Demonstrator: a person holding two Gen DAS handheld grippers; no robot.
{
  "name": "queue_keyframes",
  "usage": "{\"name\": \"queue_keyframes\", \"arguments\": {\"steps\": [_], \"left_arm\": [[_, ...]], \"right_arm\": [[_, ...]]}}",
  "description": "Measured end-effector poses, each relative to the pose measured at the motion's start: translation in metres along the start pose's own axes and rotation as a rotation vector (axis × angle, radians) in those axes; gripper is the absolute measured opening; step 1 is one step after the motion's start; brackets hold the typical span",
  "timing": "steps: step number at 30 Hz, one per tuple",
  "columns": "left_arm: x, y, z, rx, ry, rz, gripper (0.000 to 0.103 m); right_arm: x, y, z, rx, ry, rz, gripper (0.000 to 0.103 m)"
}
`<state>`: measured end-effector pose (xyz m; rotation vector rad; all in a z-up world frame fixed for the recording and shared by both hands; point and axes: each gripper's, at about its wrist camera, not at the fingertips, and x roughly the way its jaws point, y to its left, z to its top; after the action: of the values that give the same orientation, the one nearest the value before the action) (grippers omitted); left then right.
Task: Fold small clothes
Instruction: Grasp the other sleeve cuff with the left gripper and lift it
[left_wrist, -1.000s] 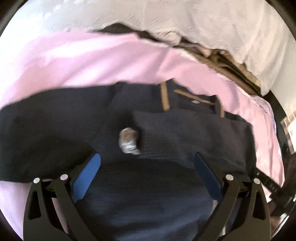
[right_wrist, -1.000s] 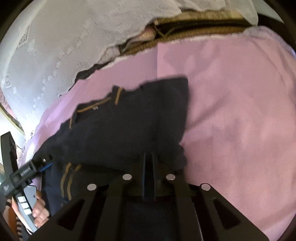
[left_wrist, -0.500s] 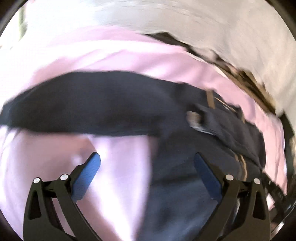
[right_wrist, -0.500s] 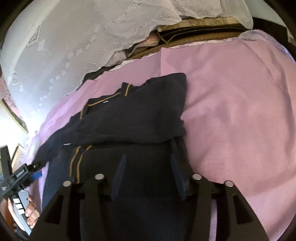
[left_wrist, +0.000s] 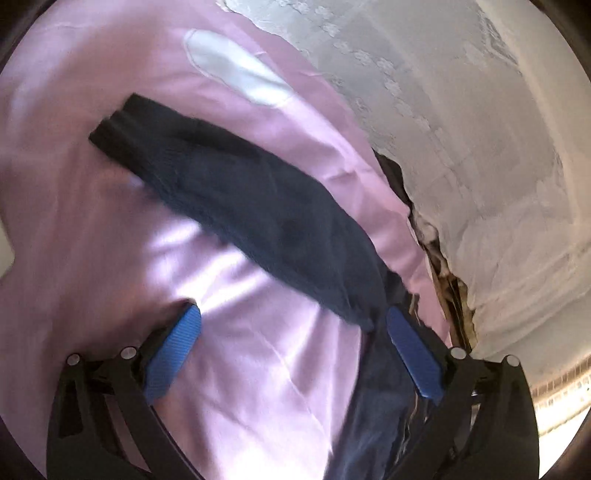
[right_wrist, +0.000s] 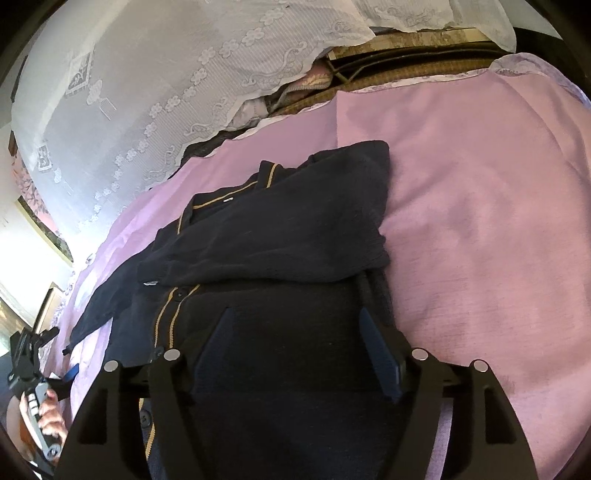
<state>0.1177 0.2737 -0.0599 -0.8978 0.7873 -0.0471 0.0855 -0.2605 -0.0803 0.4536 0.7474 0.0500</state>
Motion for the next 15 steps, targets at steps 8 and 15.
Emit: {"name": "queue_keyframes", "arguments": {"steps": [8,15], "left_arm": [[0.028,0.004,0.041,-0.004,-0.105,0.111,0.099],[0.021,0.008,0.043,-0.016,-0.147,0.198,0.058]], "right_arm": [[0.002,0.003,0.001,-0.019,0.009,0.0,0.079],[0.004,0.005,0.001,-0.029,0.011,-0.011,0.079]]}}
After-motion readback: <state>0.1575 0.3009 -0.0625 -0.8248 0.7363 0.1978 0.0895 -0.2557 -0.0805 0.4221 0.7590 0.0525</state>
